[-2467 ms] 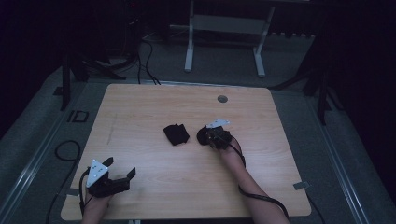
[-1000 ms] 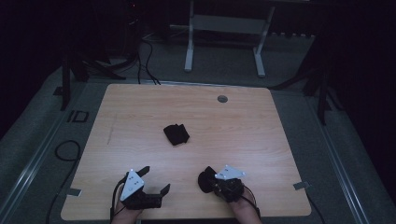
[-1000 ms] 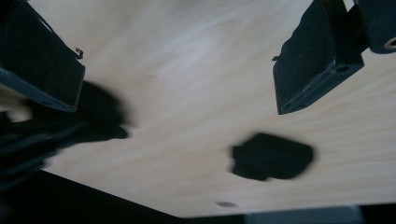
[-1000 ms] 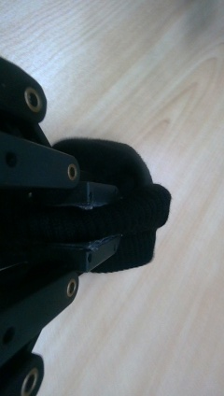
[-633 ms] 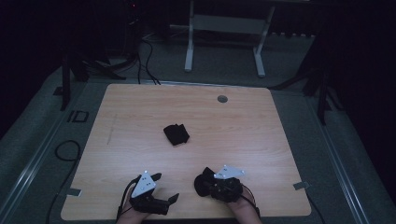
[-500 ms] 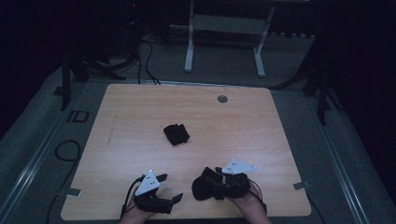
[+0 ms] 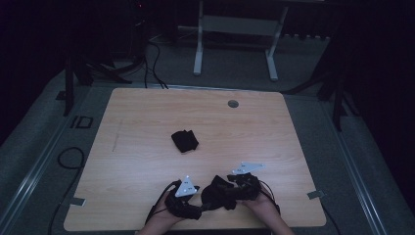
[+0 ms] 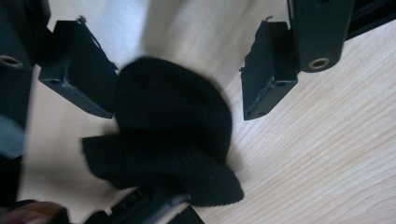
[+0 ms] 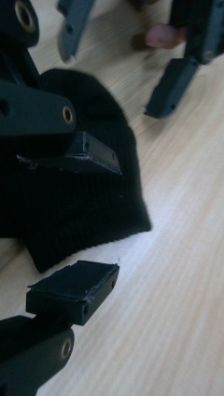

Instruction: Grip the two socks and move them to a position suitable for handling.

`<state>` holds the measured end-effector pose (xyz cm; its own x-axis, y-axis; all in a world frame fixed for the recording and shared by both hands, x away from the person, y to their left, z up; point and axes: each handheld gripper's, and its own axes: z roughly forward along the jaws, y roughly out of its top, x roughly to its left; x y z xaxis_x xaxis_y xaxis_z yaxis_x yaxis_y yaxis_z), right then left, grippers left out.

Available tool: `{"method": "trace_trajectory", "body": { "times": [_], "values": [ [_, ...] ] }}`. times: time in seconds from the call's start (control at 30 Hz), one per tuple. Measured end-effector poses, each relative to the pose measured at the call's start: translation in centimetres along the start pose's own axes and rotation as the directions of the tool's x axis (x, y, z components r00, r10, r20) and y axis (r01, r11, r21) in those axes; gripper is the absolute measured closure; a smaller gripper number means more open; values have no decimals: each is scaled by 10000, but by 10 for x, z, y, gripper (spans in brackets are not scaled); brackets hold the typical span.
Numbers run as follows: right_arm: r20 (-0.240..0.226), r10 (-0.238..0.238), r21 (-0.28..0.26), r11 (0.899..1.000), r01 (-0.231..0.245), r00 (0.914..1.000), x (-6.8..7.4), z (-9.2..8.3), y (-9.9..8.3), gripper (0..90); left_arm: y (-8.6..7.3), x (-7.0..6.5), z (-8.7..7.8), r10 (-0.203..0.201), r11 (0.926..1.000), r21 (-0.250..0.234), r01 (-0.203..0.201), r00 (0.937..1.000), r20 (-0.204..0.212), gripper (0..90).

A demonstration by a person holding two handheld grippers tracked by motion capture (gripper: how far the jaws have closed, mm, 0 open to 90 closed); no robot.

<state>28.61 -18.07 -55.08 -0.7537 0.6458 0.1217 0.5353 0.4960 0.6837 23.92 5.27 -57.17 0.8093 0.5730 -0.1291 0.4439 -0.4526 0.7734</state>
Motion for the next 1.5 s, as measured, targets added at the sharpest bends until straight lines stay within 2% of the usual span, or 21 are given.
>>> {"method": "trace_trajectory", "body": {
  "times": [0.03,0.13,0.3,0.37,0.53,0.63,0.67,0.7,0.83,0.9,0.93,0.97,1.0,1.07,1.1,1.13,1.17,1.33,1.4,1.47,1.5],
  "values": [
    [77,-85,74,9999,84,9999,1,2,-1,459,2,0,4,145,9997,184,-144,9999,-45,310],
    [375,-520,271,9983,511,9979,3,5,-4,549,4,-1,7,344,9987,377,-339,9993,-115,406],
    [288,-688,298,9972,680,9972,7,6,-5,737,8,-2,9,677,9960,619,-647,9966,-474,558],
    [311,-802,302,9964,793,9963,9,6,-4,765,10,-2,11,732,9951,701,-691,9956,-588,624],
    [342,-714,332,9970,703,9969,9,6,-3,793,13,-2,14,588,9966,613,-553,9966,-572,816],
    [461,-780,258,9967,769,9959,11,3,-1,796,14,-3,13,620,9969,520,-587,9960,-640,835],
    [341,-632,-137,9979,637,9974,12,-6,4,798,20,-4,1,692,9976,86,-688,9956,-626,843],
    [325,-555,-366,9977,567,9979,12,-13,6,798,22,-4,-4,763,9970,-72,-769,9948,-674,843],
    [162,-152,-1392,9901,173,9998,8,-43,18,802,30,-2,-23,756,9954,-529,-797,9943,-751,847],
    [229,-128,-1716,9850,166,9997,6,-58,23,803,32,-1,-33,775,9945,-642,-827,9939,-791,847],
    [110,-100,-1873,9822,119,9999,5,-64,24,806,33,0,-38,749,9936,-785,-808,9944,-751,848],
    [-20,-33,-2024,9793,29,10000,3,-70,26,807,35,0,-43,751,9930,-850,-820,9938,-816,849],
    [-76,-4,-2093,9779,-12,10000,3,-75,27,824,37,0,-48,915,9924,-734,-992,9906,-1015,849],
    [307,62,-2378,9713,13,9995,2,-84,27,824,37,3,-58,990,9914,-738,-1082,9879,-1194,850],
    [170,212,-2544,9670,-162,9996,-1,-89,27,824,36,5,-62,928,9924,-691,-1019,9879,-1244,850],
    [237,361,-2674,9632,-285,9991,-4,-94,26,825,35,8,-69,876,9932,-648,-971,9868,-1363,850],
    [494,549,-2796,9593,-389,9973,-7,-99,25,825,34,10,-74,815,9939,-621,-910,9865,-1423,849],
    [413,1199,-2894,9517,-1030,9919,-18,-113,14,824,26,20,-97,631,9957,-561,-738,9829,-1733,849],
    [385,1366,-2875,9502,-1199,9899,-20,-114,10,823,24,22,-100,659,9958,-514,-755,9837,-1673,848],
    [95,1755,-2607,9509,-1670,9844,-22,-107,-5,820,17,27,-102,693,9960,-458,-764,9876,-1409,847],
    [58,1816,-2433,9541,-1748,9834,-23,-103,-10,816,14,28,-100,775,9959,-359,-834,9866,-1439,846]
  ]
}}
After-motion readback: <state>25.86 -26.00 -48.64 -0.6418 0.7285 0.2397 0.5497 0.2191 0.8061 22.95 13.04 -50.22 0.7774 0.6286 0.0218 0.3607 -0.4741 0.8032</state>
